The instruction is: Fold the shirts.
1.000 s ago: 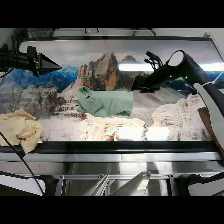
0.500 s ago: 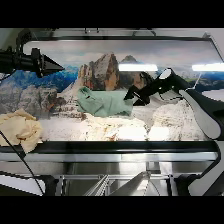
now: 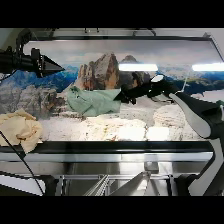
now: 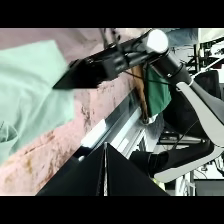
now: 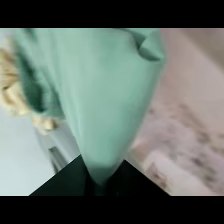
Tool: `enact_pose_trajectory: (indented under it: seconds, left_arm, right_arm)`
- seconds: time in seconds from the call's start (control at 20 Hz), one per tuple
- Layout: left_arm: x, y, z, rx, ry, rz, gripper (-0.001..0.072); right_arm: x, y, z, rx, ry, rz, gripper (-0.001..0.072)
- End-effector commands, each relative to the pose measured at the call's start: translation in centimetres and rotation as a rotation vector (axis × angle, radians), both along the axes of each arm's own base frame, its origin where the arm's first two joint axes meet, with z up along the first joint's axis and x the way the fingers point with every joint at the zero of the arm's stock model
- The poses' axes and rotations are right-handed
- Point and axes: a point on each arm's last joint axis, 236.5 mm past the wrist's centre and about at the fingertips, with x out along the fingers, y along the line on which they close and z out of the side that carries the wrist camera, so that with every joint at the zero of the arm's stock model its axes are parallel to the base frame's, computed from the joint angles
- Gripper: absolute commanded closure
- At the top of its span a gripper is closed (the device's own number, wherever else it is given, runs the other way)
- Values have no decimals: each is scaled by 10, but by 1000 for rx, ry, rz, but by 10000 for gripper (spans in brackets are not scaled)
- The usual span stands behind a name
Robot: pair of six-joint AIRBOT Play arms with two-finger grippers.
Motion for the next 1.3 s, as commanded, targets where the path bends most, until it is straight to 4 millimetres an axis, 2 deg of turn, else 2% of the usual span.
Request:
enact_pose_trajectory:
  seconds: [0.0, 0.1, 0.2, 0.3, 0.4, 0.45, 0.6, 0.7, 0.8, 0.9, 1.0, 1.15, 1.25]
  left_arm:
    - [-5, -1, 0, -1, 11, -22, 705]
    - [-5, -1, 0, -1, 9, -19, 705]
    - [-2, -1, -1, 0, 6, -10, 705]
    - [-3, -1, -1, 0, 6, -11, 705]
    - [-4, -1, -1, -1, 8, -15, 705]
    - [-4, -1, 0, -1, 9, -17, 705]
    - [-5, -1, -1, 0, 7, -22, 705]
    - [-5, -1, -1, 2, -8, -29, 705]
    - [-3, -1, 0, 1, -12, -20, 705]
    - [0, 0, -1, 3, -17, -9, 705]
    - [1, 0, -1, 4, -18, -6, 705]
    - [0, 1, -2, 10, -15, -8, 705]
    - [-4, 0, -2, 8, -8, -24, 704]
  right_arm:
    - [11, -28, 113, 141, -185, -15, 688]
    - [25, -79, 198, 149, -367, -119, 689]
    - [35, -144, 269, 136, -486, -272, 688]
    - [41, -214, 306, 110, -518, -440, 688]
    - [48, -290, 318, 89, -509, -615, 688]
    - [50, -329, 317, 77, -499, -704, 688]
    - [47, -448, 301, 30, -481, -951, 688]
    - [37, -498, 294, 6, -485, -1035, 688]
    - [26, -535, 299, -40, -539, -1071, 687]
    - [14, -551, 317, -76, -611, -1052, 688]
    - [-3, -558, 323, -115, -604, -1035, 687]
    - [-38, -568, 311, -160, -464, -1067, 687]
    - [-77, -588, 281, -365, -310, -1114, 689]
